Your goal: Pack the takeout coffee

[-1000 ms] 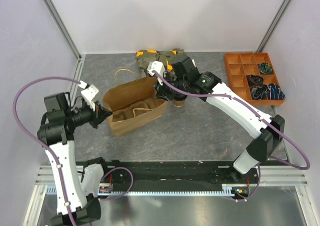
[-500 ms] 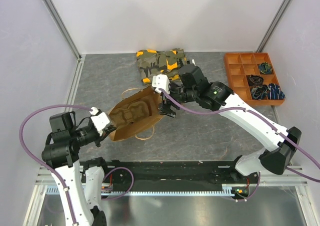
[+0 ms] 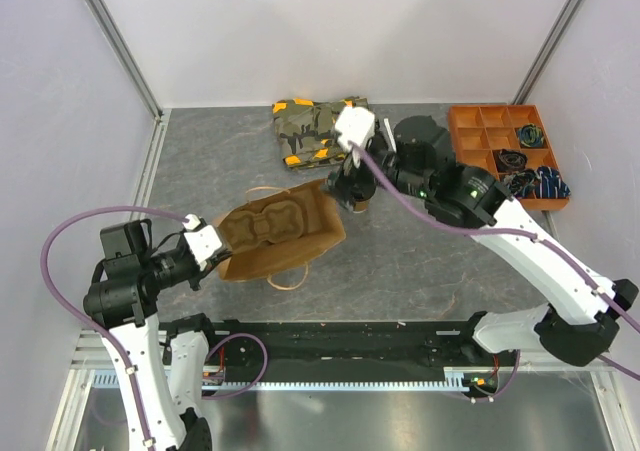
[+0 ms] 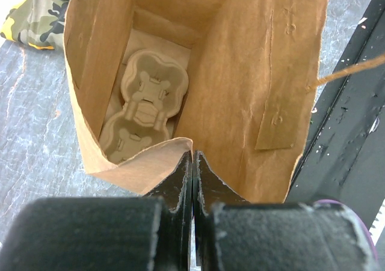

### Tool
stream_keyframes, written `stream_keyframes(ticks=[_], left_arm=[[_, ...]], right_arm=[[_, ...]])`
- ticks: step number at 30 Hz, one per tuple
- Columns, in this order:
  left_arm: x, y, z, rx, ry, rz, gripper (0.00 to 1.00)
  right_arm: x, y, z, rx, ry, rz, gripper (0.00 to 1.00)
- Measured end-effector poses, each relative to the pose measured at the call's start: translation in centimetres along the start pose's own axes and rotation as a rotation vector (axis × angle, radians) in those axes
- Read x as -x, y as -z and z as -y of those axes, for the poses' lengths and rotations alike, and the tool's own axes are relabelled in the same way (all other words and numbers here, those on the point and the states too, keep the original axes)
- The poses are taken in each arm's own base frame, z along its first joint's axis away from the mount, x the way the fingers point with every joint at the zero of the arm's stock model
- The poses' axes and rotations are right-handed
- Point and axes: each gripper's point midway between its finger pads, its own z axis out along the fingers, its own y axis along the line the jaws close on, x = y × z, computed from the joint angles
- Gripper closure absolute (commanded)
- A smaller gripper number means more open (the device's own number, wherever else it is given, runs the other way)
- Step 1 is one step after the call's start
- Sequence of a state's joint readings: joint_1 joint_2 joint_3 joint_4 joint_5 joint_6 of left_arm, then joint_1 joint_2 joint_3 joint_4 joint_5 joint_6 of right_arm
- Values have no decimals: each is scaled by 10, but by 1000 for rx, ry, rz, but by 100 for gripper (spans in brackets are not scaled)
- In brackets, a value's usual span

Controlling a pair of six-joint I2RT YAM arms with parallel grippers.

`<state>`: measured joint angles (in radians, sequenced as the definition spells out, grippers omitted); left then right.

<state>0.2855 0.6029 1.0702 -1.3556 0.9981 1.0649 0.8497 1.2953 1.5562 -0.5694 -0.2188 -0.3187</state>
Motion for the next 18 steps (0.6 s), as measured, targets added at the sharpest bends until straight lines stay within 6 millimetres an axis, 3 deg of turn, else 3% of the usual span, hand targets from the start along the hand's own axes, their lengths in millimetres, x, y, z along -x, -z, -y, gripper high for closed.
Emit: stream_keyframes(ticks=[2, 5, 7, 9, 18], left_arm=[[-1, -1, -2, -7, 2, -2, 98], [-1, -2, -3, -10, -2, -3, 98], [-1, -2, -3, -12, -5, -2, 98], [-1, -2, -3, -13, -8, -1, 98], [-1, -2, -3, -14, -17, 0, 98]], right_arm=[[5, 2, 29, -125, -102, -6, 2], [-7, 5, 79, -290, -247, -44, 2], [-35, 7, 109, -385, -332, -110, 2], [-63, 5, 123, -426, -387, -183, 2], [-191, -40, 124, -388, -429, -546, 2]])
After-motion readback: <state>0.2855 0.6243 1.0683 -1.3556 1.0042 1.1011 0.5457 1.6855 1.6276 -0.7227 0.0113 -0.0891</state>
